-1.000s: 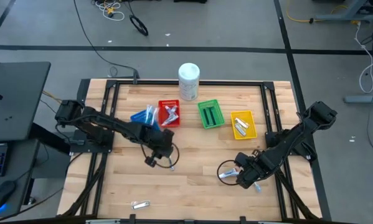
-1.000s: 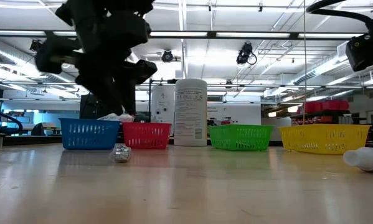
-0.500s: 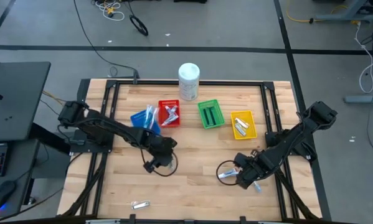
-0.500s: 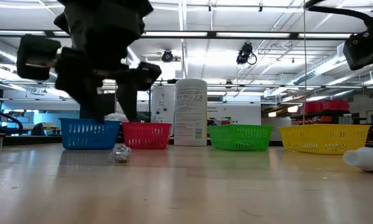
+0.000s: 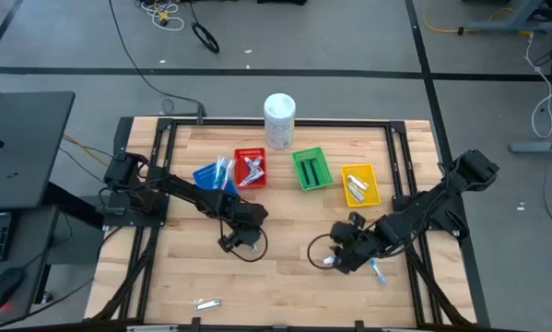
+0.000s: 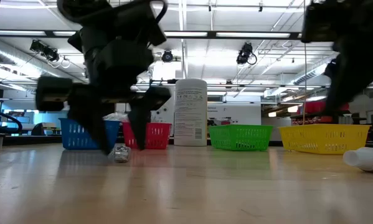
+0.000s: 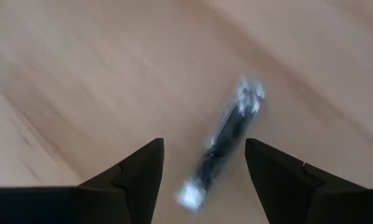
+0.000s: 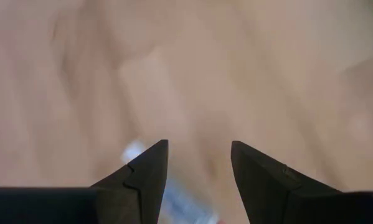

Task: Pick & Place Travel size toiletries
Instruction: Put the nail cutter into the yellow bin

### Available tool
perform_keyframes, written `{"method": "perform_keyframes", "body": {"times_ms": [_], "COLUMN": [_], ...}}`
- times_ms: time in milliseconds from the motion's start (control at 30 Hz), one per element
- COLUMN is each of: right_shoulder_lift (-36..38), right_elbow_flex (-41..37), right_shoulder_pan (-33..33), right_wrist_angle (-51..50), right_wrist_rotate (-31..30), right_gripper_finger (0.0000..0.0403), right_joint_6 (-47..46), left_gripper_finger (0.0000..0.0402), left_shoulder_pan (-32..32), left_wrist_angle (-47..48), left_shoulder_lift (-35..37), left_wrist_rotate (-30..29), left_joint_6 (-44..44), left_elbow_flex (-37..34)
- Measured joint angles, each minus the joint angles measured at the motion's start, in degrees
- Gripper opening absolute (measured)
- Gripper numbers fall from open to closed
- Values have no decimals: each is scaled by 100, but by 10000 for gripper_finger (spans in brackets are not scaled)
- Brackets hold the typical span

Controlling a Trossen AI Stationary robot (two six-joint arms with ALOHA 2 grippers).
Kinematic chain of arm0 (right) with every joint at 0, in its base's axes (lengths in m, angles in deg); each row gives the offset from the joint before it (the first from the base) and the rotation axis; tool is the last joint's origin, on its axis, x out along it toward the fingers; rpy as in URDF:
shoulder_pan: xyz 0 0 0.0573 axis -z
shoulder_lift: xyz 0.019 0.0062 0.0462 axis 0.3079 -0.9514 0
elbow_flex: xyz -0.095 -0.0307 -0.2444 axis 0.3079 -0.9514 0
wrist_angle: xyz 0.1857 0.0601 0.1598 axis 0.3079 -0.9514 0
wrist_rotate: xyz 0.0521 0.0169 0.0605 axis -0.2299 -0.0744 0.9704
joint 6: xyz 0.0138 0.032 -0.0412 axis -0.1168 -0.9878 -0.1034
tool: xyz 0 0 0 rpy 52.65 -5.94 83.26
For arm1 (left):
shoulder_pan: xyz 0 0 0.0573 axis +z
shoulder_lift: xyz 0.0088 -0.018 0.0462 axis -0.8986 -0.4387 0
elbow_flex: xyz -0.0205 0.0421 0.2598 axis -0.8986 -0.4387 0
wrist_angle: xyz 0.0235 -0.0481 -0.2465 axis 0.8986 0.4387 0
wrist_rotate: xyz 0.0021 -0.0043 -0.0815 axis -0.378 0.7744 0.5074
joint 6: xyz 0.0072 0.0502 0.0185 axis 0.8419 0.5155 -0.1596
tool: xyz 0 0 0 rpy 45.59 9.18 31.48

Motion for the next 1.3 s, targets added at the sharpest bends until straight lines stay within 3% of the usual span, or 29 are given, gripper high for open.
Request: {"method": "perform_keyframes", "body": {"times_ms": [167,267,500,667,800,1000,1300], "right_shoulder_lift": [0,-4,-64,-248,-493,-899,-1390], "right_elbow_flex": [-13,-13,-17,-19,-20,-20,-20], "right_shoulder_pan": [254,441,917,1284,1484,1659,1843], "right_wrist_angle": [403,774,1748,2270,2509,2998,3369], "right_wrist_rotate": [-999,-1241,-1023,-466,-132,-234,-603], "right_gripper_finger": [185,185,186,198,208,210,209], "right_joint_6": [473,768,1569,1991,2440,3171,3783], "left_gripper_finger": [207,181,105,49,44,45,45], "left_shoulder_pan": [46,59,57,103,255,464,700], "left_wrist_angle": [232,230,131,95,-135,-706,-1354], "left_shoulder_lift": [-92,-171,-183,-207,-241,-234,-223], "left_wrist_rotate": [110,177,120,-171,-587,-1520,-1463], "left_joint_6": [-27,-138,-329,-442,-712,-741,-911], "left_elbow_flex": [-21,-19,-18,97,276,501,541]}}
